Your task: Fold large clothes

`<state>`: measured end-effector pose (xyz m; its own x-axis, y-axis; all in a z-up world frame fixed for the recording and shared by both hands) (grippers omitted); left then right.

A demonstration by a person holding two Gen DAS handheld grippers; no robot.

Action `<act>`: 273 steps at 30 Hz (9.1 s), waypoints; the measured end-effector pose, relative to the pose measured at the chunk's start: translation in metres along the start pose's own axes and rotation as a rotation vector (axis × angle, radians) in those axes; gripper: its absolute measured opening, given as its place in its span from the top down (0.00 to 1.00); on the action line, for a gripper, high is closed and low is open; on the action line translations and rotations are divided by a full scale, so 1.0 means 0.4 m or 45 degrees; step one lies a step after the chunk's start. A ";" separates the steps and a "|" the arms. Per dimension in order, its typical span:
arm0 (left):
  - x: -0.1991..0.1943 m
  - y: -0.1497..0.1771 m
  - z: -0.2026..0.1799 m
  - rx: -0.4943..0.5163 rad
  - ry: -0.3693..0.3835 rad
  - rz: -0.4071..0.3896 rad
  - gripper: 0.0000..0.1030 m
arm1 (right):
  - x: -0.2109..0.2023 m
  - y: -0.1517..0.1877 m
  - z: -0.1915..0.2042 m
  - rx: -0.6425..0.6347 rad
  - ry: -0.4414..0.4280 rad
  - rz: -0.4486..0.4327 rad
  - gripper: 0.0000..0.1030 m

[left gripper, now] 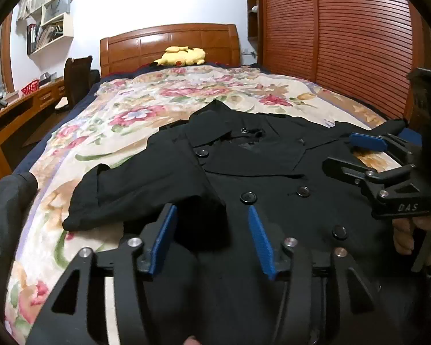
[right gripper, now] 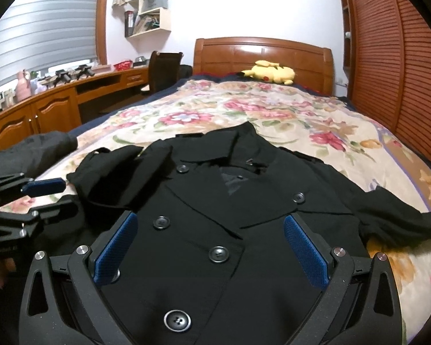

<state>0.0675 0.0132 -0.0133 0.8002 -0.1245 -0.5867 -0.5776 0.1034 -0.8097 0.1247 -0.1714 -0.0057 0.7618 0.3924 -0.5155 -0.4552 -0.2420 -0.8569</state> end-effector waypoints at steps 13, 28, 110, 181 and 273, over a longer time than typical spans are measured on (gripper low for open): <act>-0.070 0.038 0.118 -0.077 -0.039 -0.053 0.45 | 0.022 -0.050 0.114 -0.103 -0.131 0.008 0.05; -0.077 0.098 0.225 -0.154 -0.099 -0.021 0.43 | 0.176 -0.075 0.284 -0.209 -0.340 0.170 0.33; -0.163 0.121 0.328 -0.242 -0.054 -0.110 0.42 | 0.334 -0.114 0.344 -0.282 -0.321 0.251 0.91; 0.029 0.001 -0.231 0.083 0.286 -0.014 0.38 | -0.338 0.020 -1.007 0.560 0.771 0.256 0.40; -0.127 0.042 0.052 -0.072 0.128 -0.135 0.31 | 0.132 -0.085 0.037 -0.137 0.045 0.263 0.47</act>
<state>0.0206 0.0417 0.0031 0.8385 -0.2301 -0.4939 -0.5014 0.0291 -0.8647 0.1737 -0.1291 -0.0040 0.6739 0.2939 -0.6779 -0.5531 -0.4077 -0.7265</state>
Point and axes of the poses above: each gripper's, at about its wrist camera, not at the fingertips, and x roughly the way its jaws point, z to its left, y to its underside, the point moved 2 cm from there along x, roughly the way its jaws point, and after that the axes turned 1 degree about -y, right-handed, at the moved point
